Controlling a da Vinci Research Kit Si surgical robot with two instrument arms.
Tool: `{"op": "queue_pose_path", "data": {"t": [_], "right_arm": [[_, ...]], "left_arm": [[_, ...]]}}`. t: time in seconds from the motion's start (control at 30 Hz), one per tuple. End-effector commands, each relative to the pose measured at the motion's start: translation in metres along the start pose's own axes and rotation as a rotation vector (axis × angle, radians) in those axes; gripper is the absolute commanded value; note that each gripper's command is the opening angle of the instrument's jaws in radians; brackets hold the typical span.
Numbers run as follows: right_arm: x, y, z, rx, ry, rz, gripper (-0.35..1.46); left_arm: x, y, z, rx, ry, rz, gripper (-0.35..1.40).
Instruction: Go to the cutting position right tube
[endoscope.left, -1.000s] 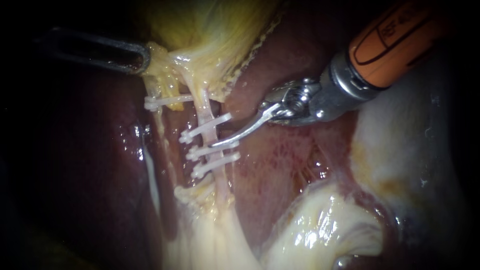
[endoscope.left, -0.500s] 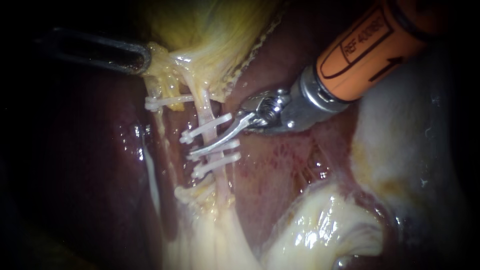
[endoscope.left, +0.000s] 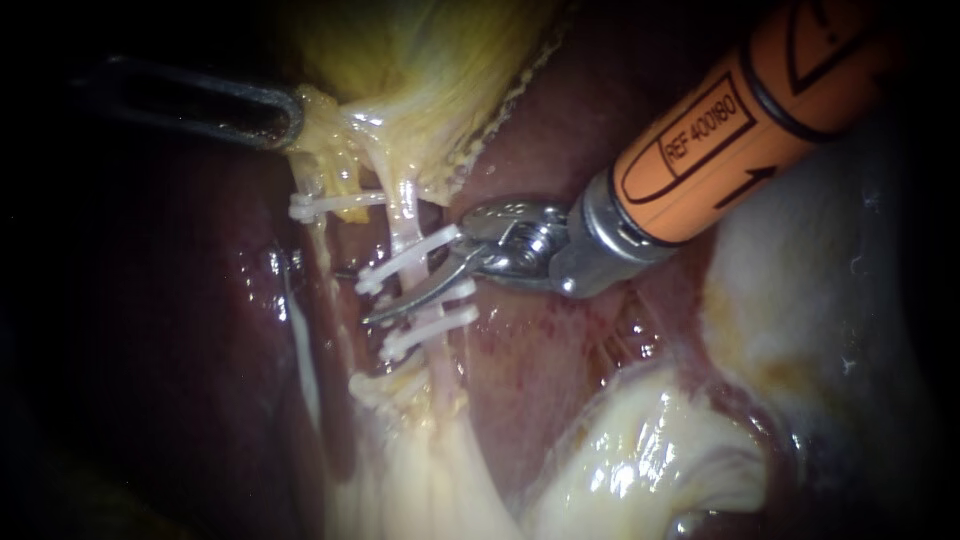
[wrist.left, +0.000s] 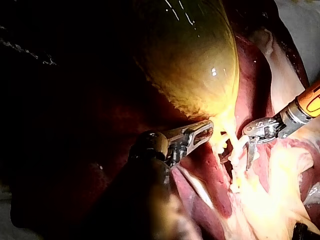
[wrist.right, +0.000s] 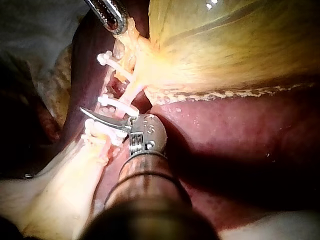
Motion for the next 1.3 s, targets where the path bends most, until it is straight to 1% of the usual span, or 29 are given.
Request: {"op": "queue_pose_path", "data": {"t": [0.03, 0.1, 0.23, 0.4, 0.5, 0.83, 1.03, 1.3], "right_arm": [[0.0001, -0.0002, 0.0002, 0.002, 0.003, -0.010, 1.40], [0.0004, -0.0008, 0.0005, 0.011, 0.012, -0.040, 1.40], [0.0010, -0.0021, 0.0010, 0.030, 0.034, -0.070, 1.40], [0.0017, -0.0035, 0.0016, 0.055, 0.063, -0.076, 1.40], [0.0021, -0.0041, 0.0019, 0.060, 0.068, -0.082, 1.40], [0.0035, -0.0053, 0.0018, 0.078, 0.099, -0.076, 1.40], [0.0041, -0.0062, 0.0020, 0.082, 0.099, -0.074, 1.40], [0.0041, -0.0062, 0.0021, 0.082, 0.099, -0.074, 1.40]], "left_arm": [[0.0000, 0.0000, 0.0000, 0.000, 0.000, 0.000, -0.35], [0.0000, 0.0000, 0.0000, 0.000, 0.000, 0.000, -0.35], [0.0000, 0.0000, 0.0000, 0.000, 0.000, 0.000, -0.35], [0.0000, 0.0000, 0.0000, 0.000, 0.000, 0.000, -0.35], [0.0000, 0.0000, 0.0000, 0.000, 0.000, 0.000, -0.35], [0.0000, -0.0001, -0.0001, 0.000, 0.000, 0.000, -0.35], [0.0000, -0.0001, -0.0001, 0.000, 0.000, 0.000, -0.35], [0.0000, -0.0001, 0.0000, 0.000, 0.000, 0.000, -0.35]]}}
